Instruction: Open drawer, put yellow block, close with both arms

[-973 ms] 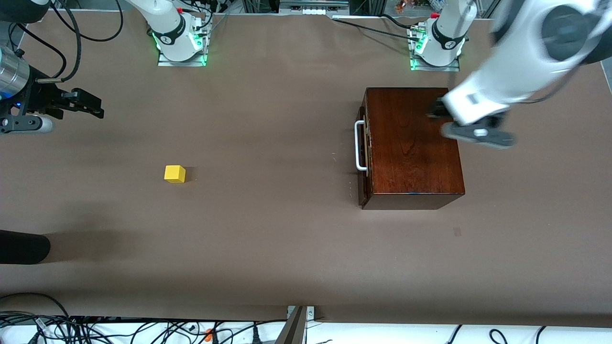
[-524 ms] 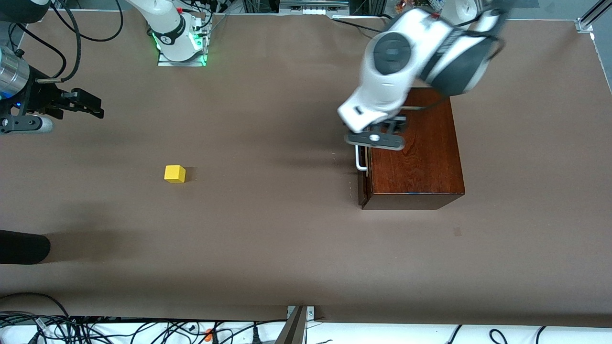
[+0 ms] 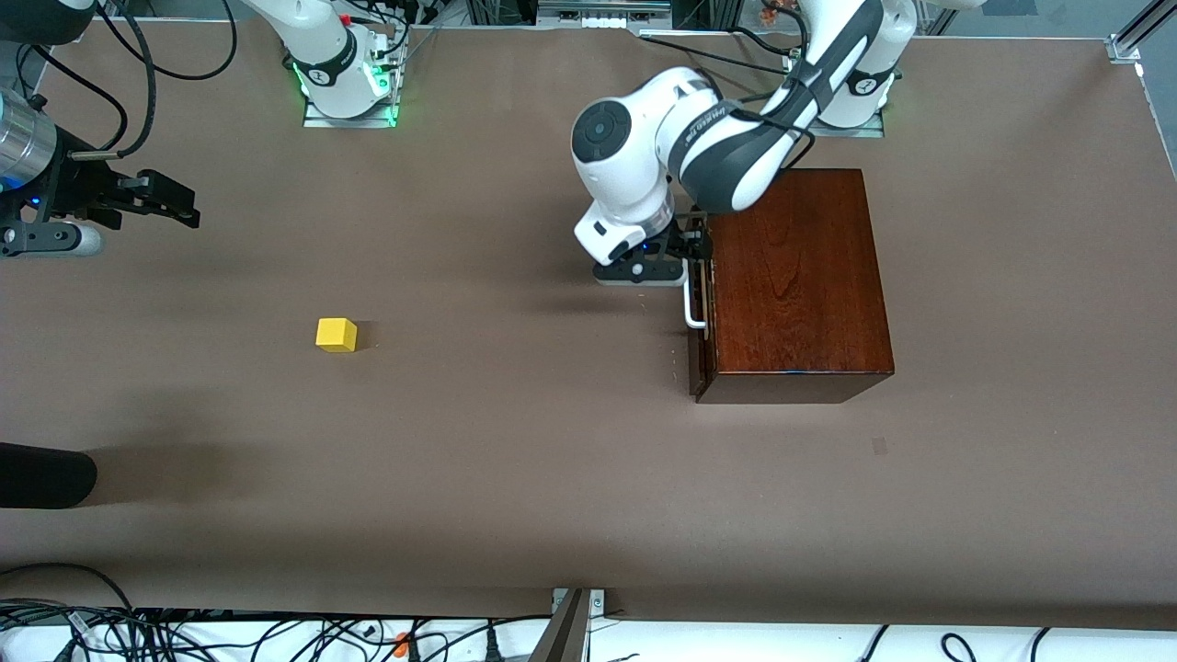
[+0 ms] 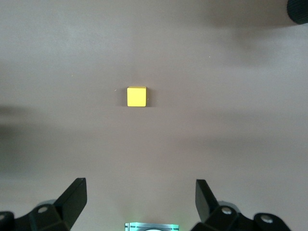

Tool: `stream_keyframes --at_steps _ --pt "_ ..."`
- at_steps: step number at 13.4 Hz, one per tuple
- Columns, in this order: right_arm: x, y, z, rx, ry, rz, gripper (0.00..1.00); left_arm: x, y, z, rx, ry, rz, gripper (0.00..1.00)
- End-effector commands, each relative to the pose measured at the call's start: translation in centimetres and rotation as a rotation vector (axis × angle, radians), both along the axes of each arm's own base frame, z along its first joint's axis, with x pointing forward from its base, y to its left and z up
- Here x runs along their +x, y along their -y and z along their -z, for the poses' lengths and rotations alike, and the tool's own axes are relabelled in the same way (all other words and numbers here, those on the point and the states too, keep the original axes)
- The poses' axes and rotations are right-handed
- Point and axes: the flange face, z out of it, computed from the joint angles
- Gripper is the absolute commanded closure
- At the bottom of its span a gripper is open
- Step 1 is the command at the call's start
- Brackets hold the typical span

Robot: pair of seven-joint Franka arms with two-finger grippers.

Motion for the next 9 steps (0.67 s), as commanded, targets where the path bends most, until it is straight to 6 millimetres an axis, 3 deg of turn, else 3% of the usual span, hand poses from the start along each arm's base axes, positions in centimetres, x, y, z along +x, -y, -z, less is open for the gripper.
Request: stream_keyframes --at_steps 1,9 --pt "0.1 0.2 -0.5 0.003 -0.004 0.001 0.00 1.0 0.0 1.5 0.041 0.029 -0.005 0.00" --pt "0.1 0.2 -0.5 0.003 -0.004 0.006 0.00 1.1 1.0 4.7 0.010 0.042 -0.043 0.00"
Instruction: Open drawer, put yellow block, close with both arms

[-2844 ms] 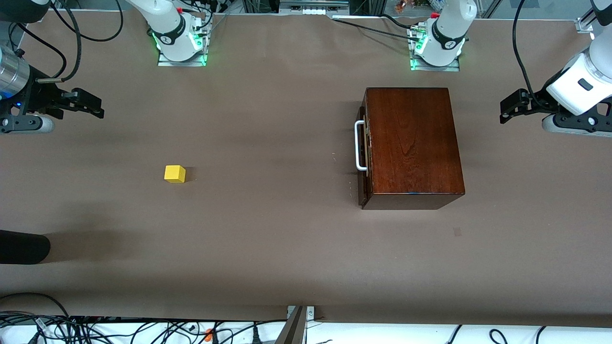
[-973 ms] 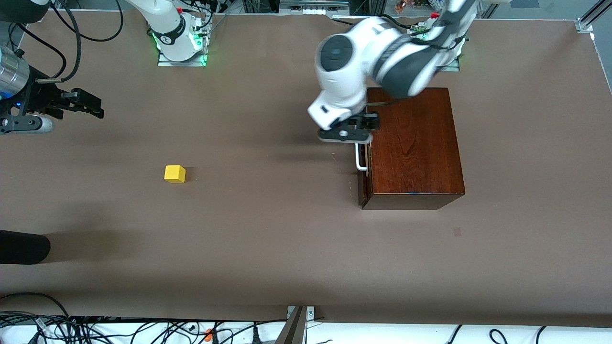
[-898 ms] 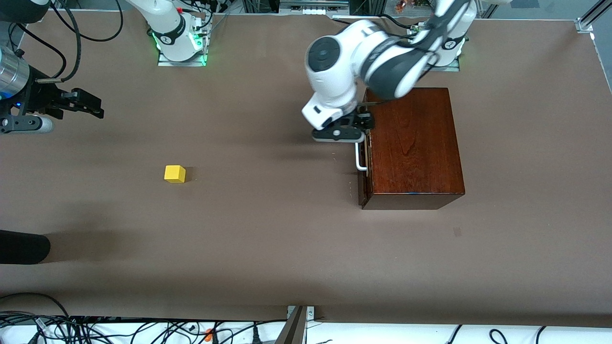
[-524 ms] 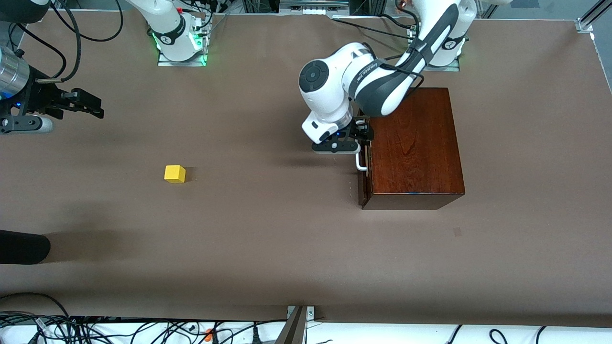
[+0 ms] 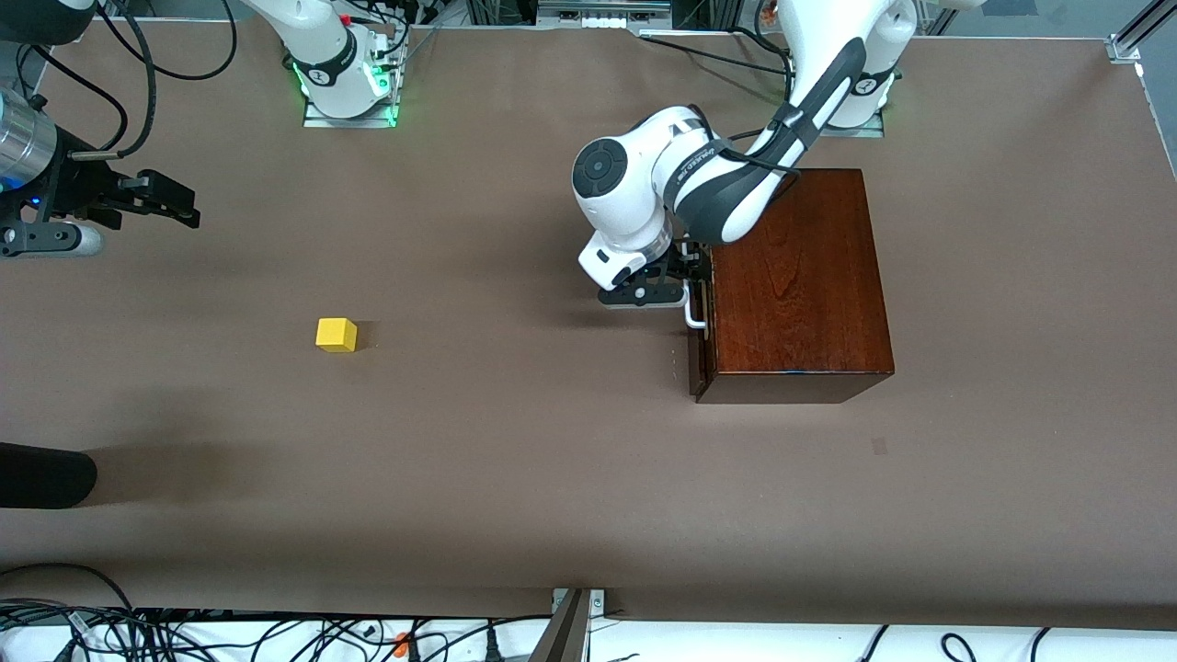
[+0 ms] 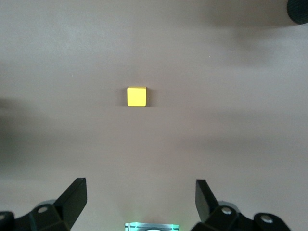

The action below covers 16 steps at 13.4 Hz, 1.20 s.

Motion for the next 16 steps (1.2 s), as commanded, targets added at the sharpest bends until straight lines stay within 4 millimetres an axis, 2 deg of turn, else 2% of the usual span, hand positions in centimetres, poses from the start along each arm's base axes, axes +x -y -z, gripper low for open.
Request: stream_keyframes --at_steps 1,5,10,16 --pt "0.1 0.2 -0.5 0.003 -0.004 0.006 0.00 0.4 0.6 0.8 0.011 0.023 -0.002 0.00" --pt "0.1 0.2 -0.5 0.003 -0.004 0.006 0.00 0.2 1.0 1.8 0.005 0.013 -0.005 0.00" --pt "0.1 0.2 -0.5 0.003 -0.004 0.006 0.00 -2.0 4.9 1.6 -0.089 0.030 0.021 0.00" --pt "0.1 0.3 -0.5 0.003 -0.006 0.003 0.00 -2.7 7.3 1.9 -0.232 -0.003 -0.032 0.00"
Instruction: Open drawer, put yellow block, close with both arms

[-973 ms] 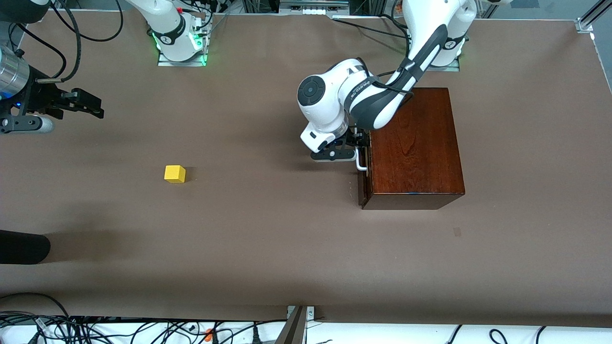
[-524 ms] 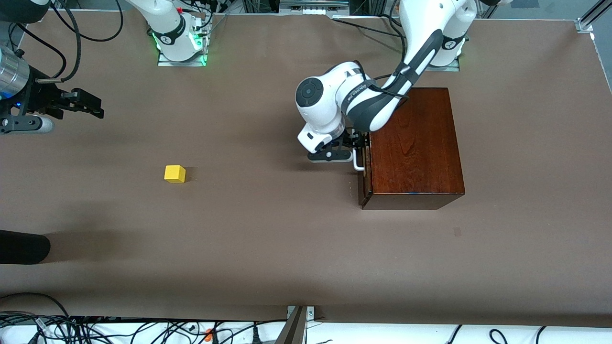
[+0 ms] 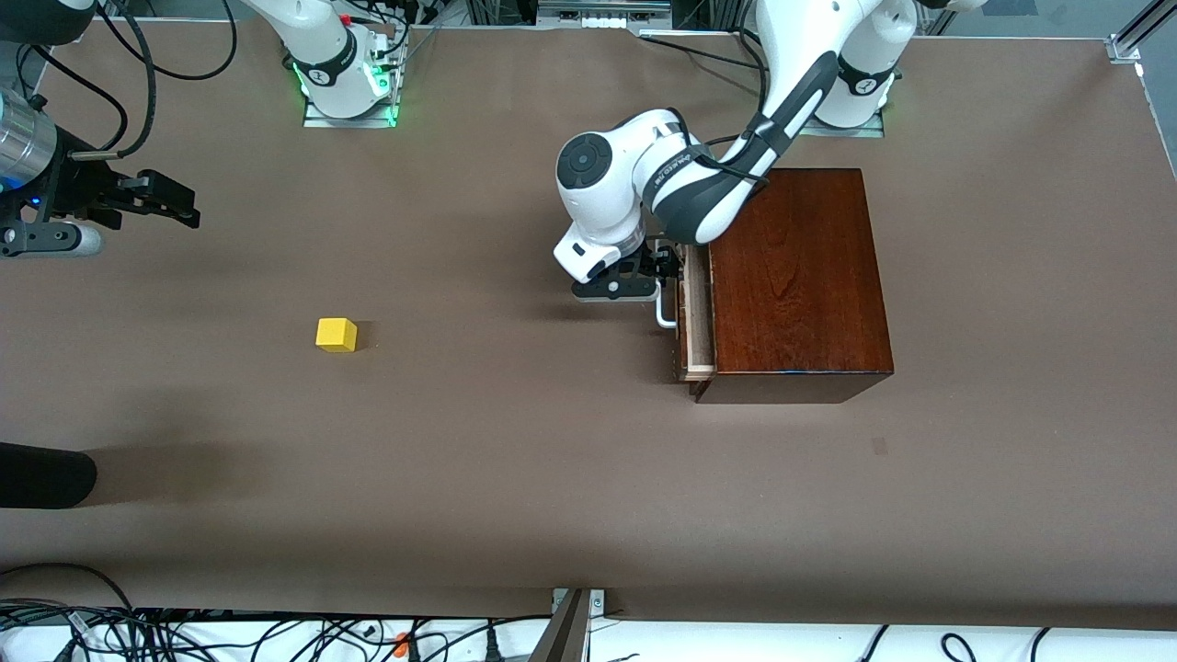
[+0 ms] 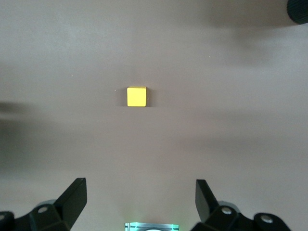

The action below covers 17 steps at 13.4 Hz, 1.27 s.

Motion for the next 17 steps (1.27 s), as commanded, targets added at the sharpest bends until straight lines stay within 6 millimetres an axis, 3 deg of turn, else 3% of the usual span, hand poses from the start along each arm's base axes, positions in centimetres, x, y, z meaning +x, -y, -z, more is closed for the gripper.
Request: stream_keyframes --at_steps 1,6,12,17 --pt "0.1 0.3 -0.5 0.003 -0.005 0.002 0.00 -1.3 3.8 0.6 -0.112 -0.014 -0.004 0.00" --pt "0.1 0.3 -0.5 0.003 -0.005 0.002 0.00 -1.5 5.5 -0.5 -0.145 0.006 -0.007 0.00" --pt "0.1 0.3 -0.5 0.003 -0.005 0.002 0.00 -1.2 5.4 -1.5 -0.148 0.017 -0.003 0.00" --pt "0.2 0.5 -0.5 0.003 -0.005 0.007 0.00 0.7 4.2 -7.5 -0.089 0.023 -0.005 0.00"
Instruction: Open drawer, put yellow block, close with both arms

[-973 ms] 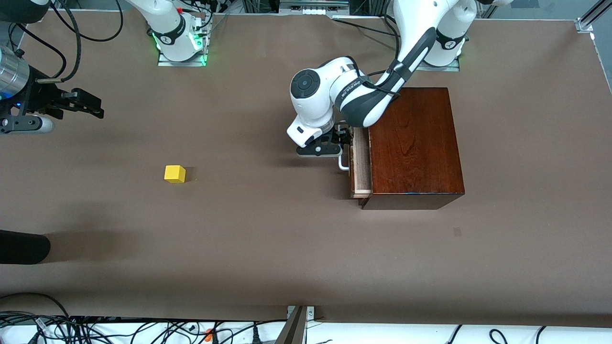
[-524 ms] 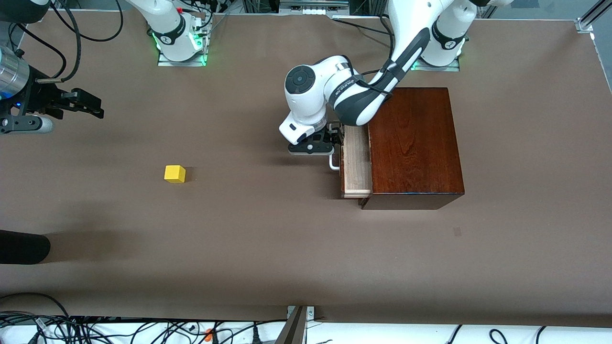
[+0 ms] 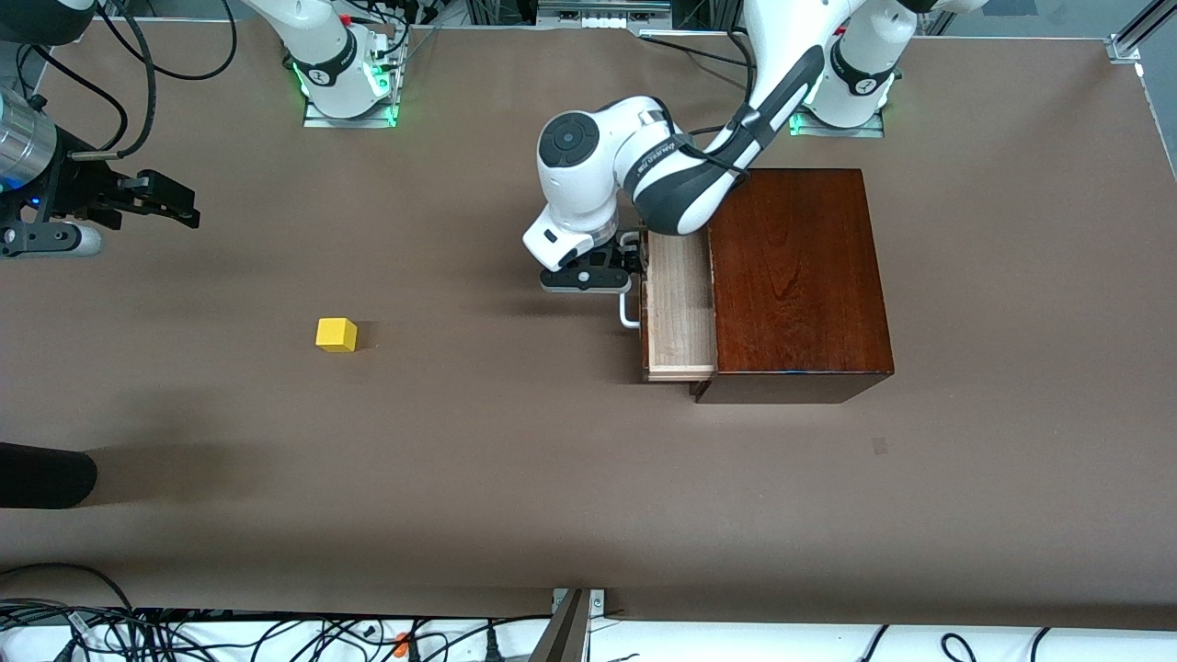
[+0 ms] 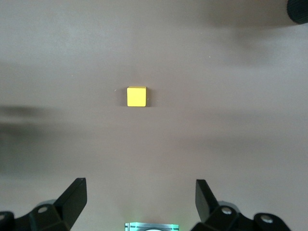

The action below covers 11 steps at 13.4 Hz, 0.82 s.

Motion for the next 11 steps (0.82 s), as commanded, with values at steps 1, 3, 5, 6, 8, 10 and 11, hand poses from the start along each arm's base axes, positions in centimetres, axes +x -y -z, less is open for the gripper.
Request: stream_keyframes --at_steps 1,3,5,6,8,10,11 --pt "0.2 0.7 -0.5 0.003 -0.005 0.008 0.00 0.8 -0.4 -4.7 0.045 -0.022 0.020 0.00" --pt "0.2 0.7 -0.5 0.003 -0.004 0.008 0.00 2.0 -2.8 -8.8 0.085 -0.051 0.056 0.00" --pt "0.2 0.7 -0.5 0.000 -0.004 0.022 0.00 4.0 -6.9 -13.5 0.101 -0.051 0.069 0.00" --pt "0.2 0.5 -0.5 0.000 -0.004 0.022 0.00 5.4 -9.5 -15.7 0.089 -0.043 0.073 0.00" --pt "0.8 -0.3 0.7 -0.009 -0.025 -0.009 0.00 7.7 -15.3 -19.5 0.040 -0.064 0.071 0.00" --pt "2.1 -0.6 4.1 -0.015 -0.082 -0.017 0.00 9.6 -21.3 -22.4 -0.002 -0.085 0.036 0.00" --pt "2.5 -0.3 4.9 -0.011 -0.086 -0.008 0.00 10.4 -24.3 -23.7 -0.008 -0.081 0.016 0.00"
